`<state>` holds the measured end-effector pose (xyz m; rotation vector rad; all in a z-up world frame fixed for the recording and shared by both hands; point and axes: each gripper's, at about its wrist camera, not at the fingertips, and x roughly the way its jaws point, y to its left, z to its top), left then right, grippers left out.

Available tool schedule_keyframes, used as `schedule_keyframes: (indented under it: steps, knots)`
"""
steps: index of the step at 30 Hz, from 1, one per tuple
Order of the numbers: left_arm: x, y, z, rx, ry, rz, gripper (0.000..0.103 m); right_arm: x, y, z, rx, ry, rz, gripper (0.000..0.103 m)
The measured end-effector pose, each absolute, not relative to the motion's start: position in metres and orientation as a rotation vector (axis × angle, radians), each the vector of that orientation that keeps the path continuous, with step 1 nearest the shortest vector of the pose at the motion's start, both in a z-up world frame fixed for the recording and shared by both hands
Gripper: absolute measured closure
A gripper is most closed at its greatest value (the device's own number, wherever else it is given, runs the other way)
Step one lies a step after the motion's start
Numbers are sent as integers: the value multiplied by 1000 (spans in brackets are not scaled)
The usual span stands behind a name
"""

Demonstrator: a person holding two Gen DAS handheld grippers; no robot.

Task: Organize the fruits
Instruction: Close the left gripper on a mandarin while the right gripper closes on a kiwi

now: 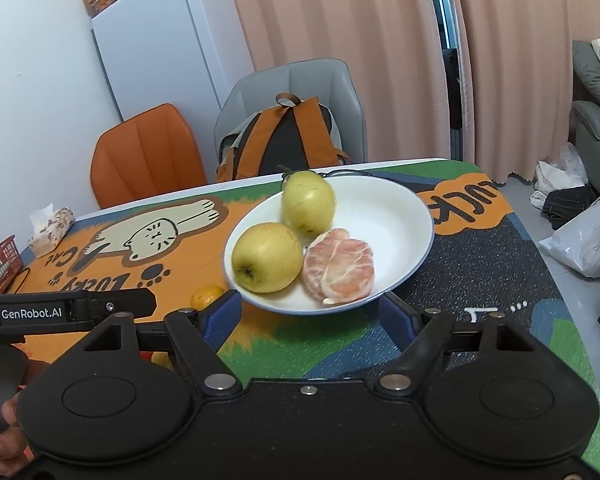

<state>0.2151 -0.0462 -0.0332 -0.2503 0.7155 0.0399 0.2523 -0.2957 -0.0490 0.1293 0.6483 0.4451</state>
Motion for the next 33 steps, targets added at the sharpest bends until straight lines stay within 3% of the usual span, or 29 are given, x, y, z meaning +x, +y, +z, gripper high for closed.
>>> schedule_keyframes:
  steps: [21, 33]
  knots:
    - [163, 0, -36, -323, 699, 82, 6, 216, -271, -51, 139, 651, 520, 2]
    - [138, 15, -39, -356, 656, 107, 6, 204, -268, -54, 131, 646, 539, 1]
